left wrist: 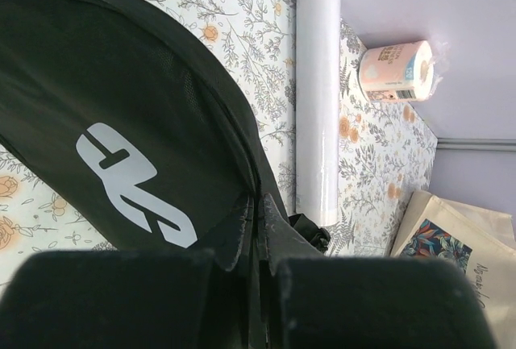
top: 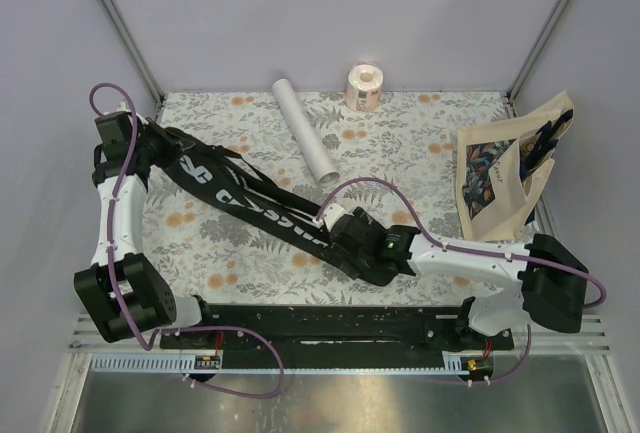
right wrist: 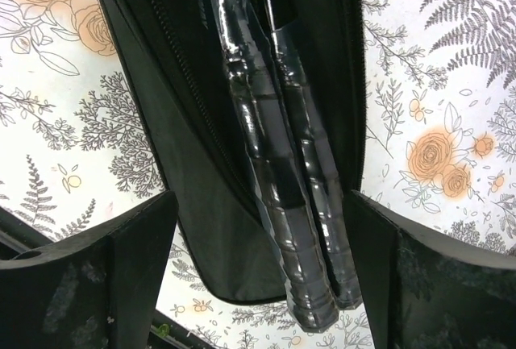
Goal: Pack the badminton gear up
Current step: Adjust the racket in the racket bag.
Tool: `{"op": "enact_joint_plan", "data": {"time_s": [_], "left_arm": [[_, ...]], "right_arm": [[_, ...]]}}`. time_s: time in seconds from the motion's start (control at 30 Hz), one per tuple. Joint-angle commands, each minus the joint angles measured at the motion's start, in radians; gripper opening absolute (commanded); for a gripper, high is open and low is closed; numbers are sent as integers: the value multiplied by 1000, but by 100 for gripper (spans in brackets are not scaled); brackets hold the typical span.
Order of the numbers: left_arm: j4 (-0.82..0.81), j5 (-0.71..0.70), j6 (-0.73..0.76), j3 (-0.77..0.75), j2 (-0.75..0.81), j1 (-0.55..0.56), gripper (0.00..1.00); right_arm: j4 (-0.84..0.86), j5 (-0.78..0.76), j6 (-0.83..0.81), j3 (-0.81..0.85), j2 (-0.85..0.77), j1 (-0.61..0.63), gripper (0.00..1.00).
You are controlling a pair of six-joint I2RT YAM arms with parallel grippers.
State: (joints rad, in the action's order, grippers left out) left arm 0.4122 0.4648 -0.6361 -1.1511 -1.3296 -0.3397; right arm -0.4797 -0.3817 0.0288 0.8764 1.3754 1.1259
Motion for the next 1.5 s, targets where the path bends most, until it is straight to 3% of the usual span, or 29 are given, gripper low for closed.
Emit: {"op": "enact_joint_plan", "data": {"time_s": [0.0, 0.17, 0.2, 0.27, 0.3, 0.5, 0.6, 0.8, 1.0, 1.17, 1.33, 1.47], "left_arm": [[-111, 48, 7, 1, 33, -7, 0], [-121, 55, 1, 2, 33, -9, 0], [-118, 52, 3, 2, 35, -10, 0], [-121, 52, 3, 4, 35, -13, 0], [-119, 52, 1, 4, 35, -15, 0], [-125, 48, -13, 7, 30, -19, 0], [-144, 58, -16, 14, 30, -21, 0], [-239, 136, -59, 53, 52, -28, 0], [-222, 141, -94, 63, 61, -35, 0], [-171, 86, -71, 93, 69, -38, 0], [-151, 61, -71, 103, 61, -42, 0], [-135, 52, -60, 91, 53, -50, 0]], "right_arm": [[56, -13, -55, 38, 59, 6, 92], [84, 114, -53, 64, 117, -41, 86], [84, 142, -47, 67, 120, -60, 78], [90, 210, -46, 65, 107, -86, 50], [98, 236, -52, 61, 90, -90, 44], [156, 440, 23, 12, -2, -143, 11], [176, 506, 74, -4, -27, -166, 3], [274, 569, 177, -24, -76, -189, 0], [578, 566, 307, -145, -10, -184, 0], [674, 439, 336, -155, 31, -147, 0], [681, 348, 387, -116, 62, -108, 0], [612, 311, 411, -91, 114, -68, 13]]}}
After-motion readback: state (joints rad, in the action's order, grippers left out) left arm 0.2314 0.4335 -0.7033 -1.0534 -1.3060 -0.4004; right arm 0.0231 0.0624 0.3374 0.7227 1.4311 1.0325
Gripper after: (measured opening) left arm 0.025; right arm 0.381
